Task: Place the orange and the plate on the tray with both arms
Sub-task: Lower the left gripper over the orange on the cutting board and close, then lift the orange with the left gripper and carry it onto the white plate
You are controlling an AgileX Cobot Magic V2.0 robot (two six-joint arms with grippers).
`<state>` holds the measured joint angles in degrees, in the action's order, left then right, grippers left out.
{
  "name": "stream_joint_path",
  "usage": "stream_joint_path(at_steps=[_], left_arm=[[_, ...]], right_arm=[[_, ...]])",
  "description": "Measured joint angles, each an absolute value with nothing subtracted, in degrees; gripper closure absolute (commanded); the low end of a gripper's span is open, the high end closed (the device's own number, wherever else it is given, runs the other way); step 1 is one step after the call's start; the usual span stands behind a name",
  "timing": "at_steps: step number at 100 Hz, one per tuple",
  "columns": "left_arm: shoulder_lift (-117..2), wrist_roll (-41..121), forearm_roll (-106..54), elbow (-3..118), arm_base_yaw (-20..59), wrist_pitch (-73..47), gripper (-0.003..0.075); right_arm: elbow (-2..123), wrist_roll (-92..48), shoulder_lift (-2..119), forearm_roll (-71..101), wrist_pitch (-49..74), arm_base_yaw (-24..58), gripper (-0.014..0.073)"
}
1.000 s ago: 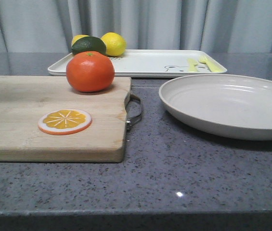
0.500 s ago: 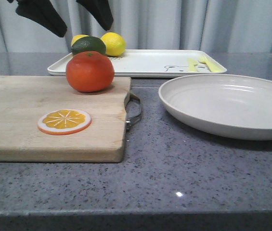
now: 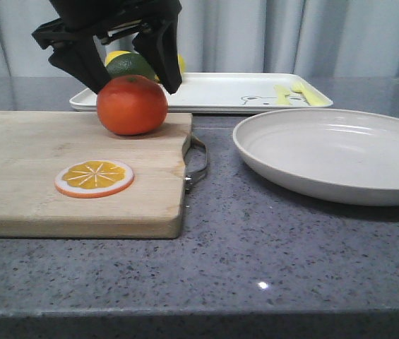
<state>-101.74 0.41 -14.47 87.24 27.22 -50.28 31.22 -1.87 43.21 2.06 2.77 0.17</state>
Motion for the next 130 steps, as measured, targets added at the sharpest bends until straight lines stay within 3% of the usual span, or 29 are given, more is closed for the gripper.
stream_joint_path(at_steps=[20, 53, 72, 130], left_arm=[[-101.73, 0.41, -14.47, 87.24, 27.22, -51.57, 0.0118], [-101.73, 0.51, -14.59, 87.33, 27.22, -53.34, 0.0342], [-101.73, 0.51, -15.86, 87.33, 27.22, -53.34, 0.0424], [-102.26, 5.94, -22.40, 94.44, 40.06, -48.93, 0.0428]], right_arm=[[31.22, -1.87, 43.21, 2.06, 3.00, 0.17, 0.0660], [31.22, -1.87, 43.21, 2.06, 3.27, 0.17, 0.0660], [31.22, -1.87, 43.21, 2.06, 3.27, 0.17, 0.0660], [31.22, -1.87, 43.21, 2.06, 3.27, 0.17, 0.0660]])
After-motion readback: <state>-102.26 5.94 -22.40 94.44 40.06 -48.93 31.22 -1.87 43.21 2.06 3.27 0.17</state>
